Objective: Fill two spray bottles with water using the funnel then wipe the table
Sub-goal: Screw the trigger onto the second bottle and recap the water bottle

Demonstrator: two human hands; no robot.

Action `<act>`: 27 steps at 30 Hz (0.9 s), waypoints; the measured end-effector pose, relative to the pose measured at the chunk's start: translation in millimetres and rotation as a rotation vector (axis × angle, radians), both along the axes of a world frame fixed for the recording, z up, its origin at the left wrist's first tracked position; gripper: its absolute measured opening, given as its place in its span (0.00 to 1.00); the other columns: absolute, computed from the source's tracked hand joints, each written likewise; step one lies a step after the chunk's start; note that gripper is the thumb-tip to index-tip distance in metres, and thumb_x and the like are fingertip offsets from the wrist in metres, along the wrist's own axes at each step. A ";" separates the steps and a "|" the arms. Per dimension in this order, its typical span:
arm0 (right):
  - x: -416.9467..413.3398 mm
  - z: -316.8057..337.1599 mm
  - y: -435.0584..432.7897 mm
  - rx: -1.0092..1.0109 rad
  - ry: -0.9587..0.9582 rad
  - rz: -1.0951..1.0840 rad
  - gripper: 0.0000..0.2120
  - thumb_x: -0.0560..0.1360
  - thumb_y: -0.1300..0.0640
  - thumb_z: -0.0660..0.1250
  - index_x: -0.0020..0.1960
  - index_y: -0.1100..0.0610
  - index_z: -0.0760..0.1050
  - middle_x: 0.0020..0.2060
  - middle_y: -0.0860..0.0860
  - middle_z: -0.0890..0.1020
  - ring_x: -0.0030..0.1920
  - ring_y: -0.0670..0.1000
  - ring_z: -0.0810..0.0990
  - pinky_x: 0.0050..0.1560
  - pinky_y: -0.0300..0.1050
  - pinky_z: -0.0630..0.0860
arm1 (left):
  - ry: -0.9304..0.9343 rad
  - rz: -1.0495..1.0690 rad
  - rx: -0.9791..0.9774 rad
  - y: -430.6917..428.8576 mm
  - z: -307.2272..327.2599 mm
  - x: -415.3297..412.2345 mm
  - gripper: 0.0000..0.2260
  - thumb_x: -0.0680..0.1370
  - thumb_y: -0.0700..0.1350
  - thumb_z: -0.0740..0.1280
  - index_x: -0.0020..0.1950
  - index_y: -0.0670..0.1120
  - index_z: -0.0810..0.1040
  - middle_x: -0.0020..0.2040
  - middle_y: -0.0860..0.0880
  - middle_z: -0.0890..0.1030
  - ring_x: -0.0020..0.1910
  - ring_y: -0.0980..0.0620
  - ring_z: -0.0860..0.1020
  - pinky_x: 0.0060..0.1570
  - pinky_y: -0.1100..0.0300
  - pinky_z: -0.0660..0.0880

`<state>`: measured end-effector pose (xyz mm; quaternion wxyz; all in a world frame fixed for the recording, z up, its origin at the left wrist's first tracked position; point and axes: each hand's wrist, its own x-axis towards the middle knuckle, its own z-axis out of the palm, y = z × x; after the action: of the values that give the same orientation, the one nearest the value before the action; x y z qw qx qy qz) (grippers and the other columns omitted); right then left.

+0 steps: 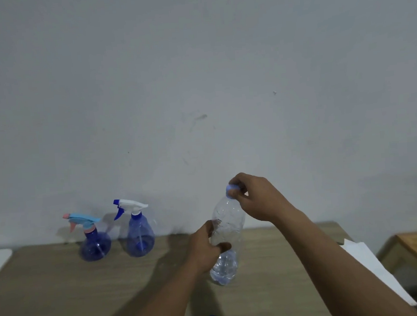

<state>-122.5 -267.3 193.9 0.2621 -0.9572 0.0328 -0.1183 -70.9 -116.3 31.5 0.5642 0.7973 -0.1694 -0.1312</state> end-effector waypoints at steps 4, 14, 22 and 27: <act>0.9 -1.4 8.6 -0.082 -0.022 -0.087 0.14 0.79 0.42 0.66 0.50 0.54 0.73 0.40 0.42 0.79 0.42 0.48 0.80 0.43 0.46 0.77 | -0.001 -0.032 0.020 1.9 2.6 2.4 0.24 0.69 0.44 0.78 0.62 0.56 0.75 0.55 0.61 0.80 0.54 0.57 0.78 0.57 0.59 0.76; -6.3 -16.6 13.8 0.130 -0.061 -0.209 0.12 0.78 0.43 0.67 0.52 0.51 0.73 0.49 0.44 0.82 0.49 0.47 0.82 0.49 0.48 0.79 | 0.025 -0.068 0.003 -0.2 0.2 6.0 0.23 0.70 0.44 0.77 0.62 0.55 0.75 0.58 0.56 0.81 0.57 0.53 0.79 0.58 0.57 0.77; -4.4 -28.1 12.9 0.169 -0.107 -0.125 0.09 0.79 0.46 0.65 0.58 0.45 0.74 0.51 0.38 0.81 0.53 0.43 0.80 0.51 0.46 0.78 | 0.047 -0.063 -0.012 1.4 -0.6 2.8 0.26 0.71 0.43 0.77 0.67 0.54 0.74 0.59 0.58 0.79 0.60 0.54 0.77 0.57 0.61 0.74; 3.3 -37.2 4.9 0.353 -0.155 -0.142 0.08 0.76 0.45 0.70 0.51 0.48 0.75 0.49 0.40 0.83 0.52 0.42 0.81 0.53 0.48 0.78 | 0.067 -0.039 0.000 -3.2 5.8 -2.3 0.27 0.72 0.42 0.76 0.69 0.52 0.73 0.62 0.56 0.79 0.63 0.54 0.76 0.63 0.57 0.74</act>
<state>-119.2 -262.3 156.8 0.4185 -0.8798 0.1002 -0.2020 -73.2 -119.6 37.2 0.5669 0.7891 -0.1660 -0.1686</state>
